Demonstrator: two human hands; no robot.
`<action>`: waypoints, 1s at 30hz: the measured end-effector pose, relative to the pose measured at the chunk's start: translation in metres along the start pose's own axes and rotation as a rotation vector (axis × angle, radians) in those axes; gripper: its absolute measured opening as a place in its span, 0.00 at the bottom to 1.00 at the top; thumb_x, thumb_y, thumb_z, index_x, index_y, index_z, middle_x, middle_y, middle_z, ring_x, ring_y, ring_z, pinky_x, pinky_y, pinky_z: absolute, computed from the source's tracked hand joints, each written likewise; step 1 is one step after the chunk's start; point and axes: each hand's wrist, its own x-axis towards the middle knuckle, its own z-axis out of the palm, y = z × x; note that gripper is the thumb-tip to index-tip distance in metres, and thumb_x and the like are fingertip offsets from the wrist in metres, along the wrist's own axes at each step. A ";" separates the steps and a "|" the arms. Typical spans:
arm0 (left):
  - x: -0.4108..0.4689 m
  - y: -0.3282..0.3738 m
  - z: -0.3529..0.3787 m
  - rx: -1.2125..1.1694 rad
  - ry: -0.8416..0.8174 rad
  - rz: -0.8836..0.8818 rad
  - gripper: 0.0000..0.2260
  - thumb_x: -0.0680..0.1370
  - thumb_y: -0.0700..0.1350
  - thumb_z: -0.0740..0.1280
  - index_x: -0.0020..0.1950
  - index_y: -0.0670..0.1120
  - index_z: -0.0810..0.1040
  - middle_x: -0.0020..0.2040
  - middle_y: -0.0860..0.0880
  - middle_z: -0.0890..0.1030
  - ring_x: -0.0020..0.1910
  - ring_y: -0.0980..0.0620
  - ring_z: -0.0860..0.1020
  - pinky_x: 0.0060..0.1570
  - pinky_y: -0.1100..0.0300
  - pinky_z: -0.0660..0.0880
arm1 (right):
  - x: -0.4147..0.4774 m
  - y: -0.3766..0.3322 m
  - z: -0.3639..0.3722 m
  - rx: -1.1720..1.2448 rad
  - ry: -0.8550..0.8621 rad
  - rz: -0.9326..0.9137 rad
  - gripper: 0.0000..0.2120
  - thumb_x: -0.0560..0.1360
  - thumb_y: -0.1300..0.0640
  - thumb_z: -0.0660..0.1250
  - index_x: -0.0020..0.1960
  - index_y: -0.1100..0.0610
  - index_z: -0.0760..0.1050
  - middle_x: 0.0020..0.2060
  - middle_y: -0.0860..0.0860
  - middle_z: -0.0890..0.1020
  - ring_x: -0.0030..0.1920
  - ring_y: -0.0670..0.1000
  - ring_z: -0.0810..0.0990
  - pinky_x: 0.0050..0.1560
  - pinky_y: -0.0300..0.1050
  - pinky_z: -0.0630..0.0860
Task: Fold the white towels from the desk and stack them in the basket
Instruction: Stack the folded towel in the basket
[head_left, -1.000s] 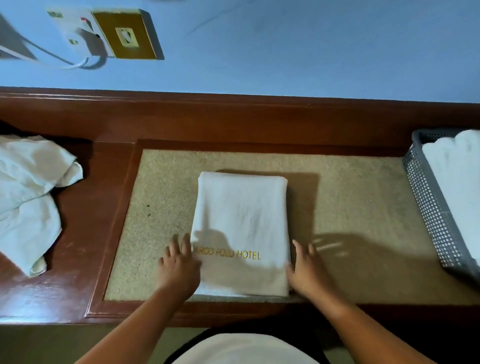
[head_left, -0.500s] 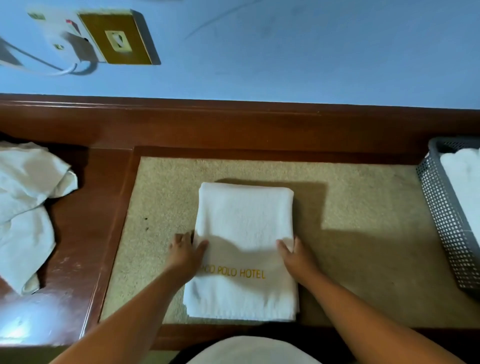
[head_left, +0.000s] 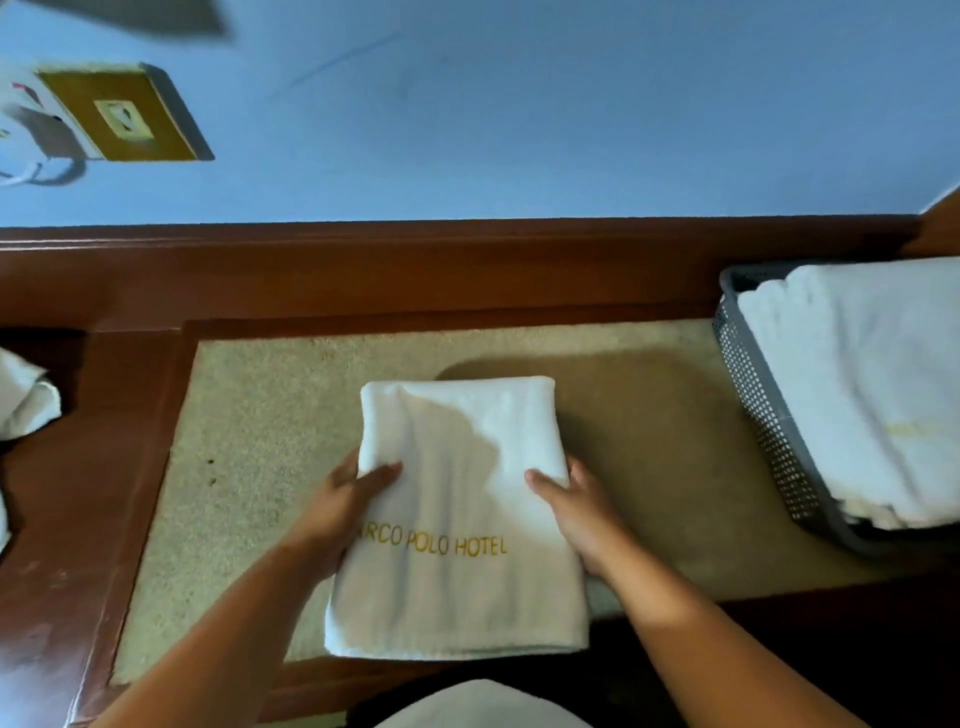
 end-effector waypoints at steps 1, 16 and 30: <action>-0.005 0.007 0.009 -0.017 -0.040 0.000 0.13 0.80 0.42 0.68 0.65 0.47 0.78 0.55 0.38 0.85 0.52 0.36 0.84 0.48 0.41 0.82 | -0.005 -0.006 -0.011 0.036 -0.015 0.002 0.13 0.77 0.58 0.71 0.61 0.54 0.77 0.49 0.53 0.87 0.48 0.54 0.86 0.54 0.57 0.82; -0.021 0.098 0.367 -0.069 -0.630 0.229 0.18 0.78 0.40 0.66 0.69 0.42 0.75 0.60 0.32 0.80 0.54 0.33 0.81 0.50 0.41 0.81 | -0.067 -0.132 -0.385 0.160 0.188 -0.247 0.13 0.77 0.62 0.68 0.60 0.53 0.79 0.49 0.54 0.87 0.48 0.55 0.86 0.48 0.50 0.82; 0.037 0.039 0.542 0.531 -0.406 -0.018 0.19 0.77 0.44 0.73 0.64 0.47 0.70 0.46 0.40 0.82 0.37 0.46 0.82 0.37 0.53 0.81 | 0.066 -0.081 -0.556 -0.891 0.343 -0.196 0.37 0.79 0.43 0.65 0.82 0.51 0.51 0.77 0.57 0.56 0.75 0.58 0.63 0.74 0.51 0.63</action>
